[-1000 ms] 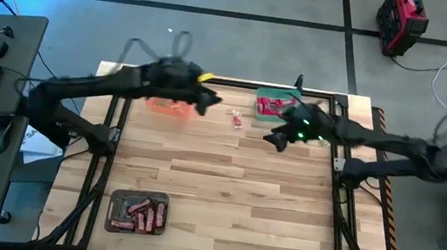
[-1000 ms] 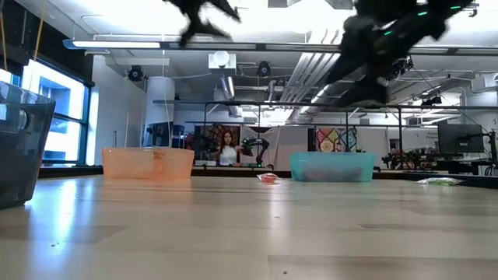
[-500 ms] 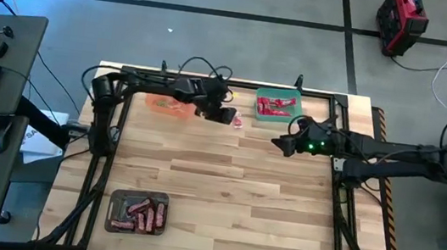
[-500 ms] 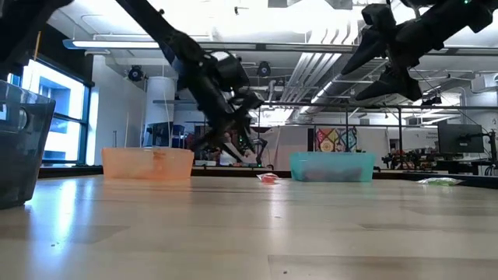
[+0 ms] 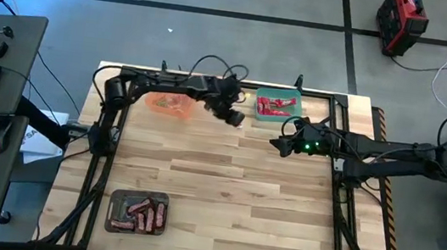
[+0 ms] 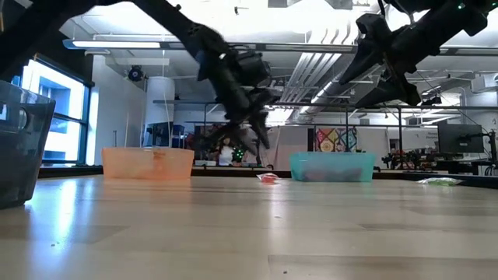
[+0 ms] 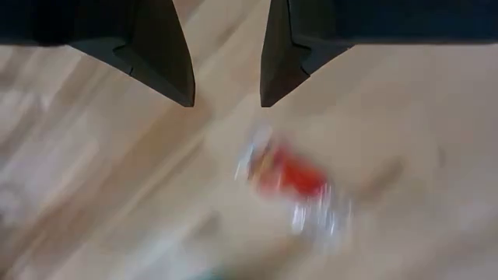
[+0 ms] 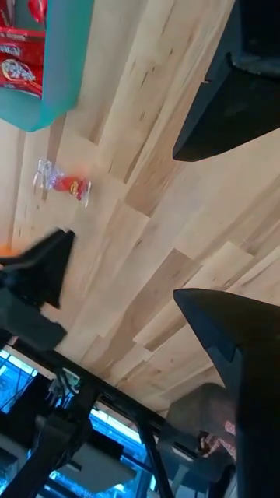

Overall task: Sort candy by brand, put in halloween buckets
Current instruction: Put the red gummy into the orange bin

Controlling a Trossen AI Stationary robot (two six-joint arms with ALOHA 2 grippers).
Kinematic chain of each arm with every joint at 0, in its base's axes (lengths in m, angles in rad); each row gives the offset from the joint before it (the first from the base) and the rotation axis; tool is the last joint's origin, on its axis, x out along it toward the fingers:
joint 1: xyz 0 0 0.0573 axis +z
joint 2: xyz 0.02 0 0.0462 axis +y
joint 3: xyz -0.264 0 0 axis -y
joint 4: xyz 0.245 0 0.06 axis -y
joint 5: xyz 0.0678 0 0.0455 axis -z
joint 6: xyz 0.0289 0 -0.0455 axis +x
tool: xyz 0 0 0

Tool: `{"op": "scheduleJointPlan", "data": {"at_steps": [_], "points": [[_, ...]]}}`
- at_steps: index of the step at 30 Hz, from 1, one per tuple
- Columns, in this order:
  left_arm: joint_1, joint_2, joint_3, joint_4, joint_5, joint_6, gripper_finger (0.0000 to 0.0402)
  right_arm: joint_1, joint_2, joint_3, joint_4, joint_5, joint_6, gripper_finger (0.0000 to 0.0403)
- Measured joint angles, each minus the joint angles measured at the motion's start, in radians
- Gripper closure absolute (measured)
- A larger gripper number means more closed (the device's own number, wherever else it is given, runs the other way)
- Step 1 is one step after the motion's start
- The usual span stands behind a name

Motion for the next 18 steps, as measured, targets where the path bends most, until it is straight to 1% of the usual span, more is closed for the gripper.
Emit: {"op": "scheduleJointPlan", "data": {"at_steps": [3,8,13,15,18], "points": [[0.006,0.047,0.120,-0.040,-0.061,0.018,0.0266,0.000,0.000,0.000,0.000,0.005,-0.001,0.0128],[0.026,0.140,0.256,-0.168,-0.065,0.035,0.0266,0.000,0.000,0.000,0.000,0.004,-0.001,0.0128],[0.037,0.209,0.288,-0.206,-0.064,0.021,0.0266,0.000,0.000,0.000,0.000,0.004,0.000,0.0128],[0.037,0.218,0.285,-0.214,-0.124,0.010,0.0266,0.000,0.000,0.000,0.000,0.004,0.000,0.0128],[0.037,0.209,0.290,-0.159,-0.145,-0.002,0.0266,0.000,0.000,0.000,0.000,0.004,0.001,0.0128]]}}
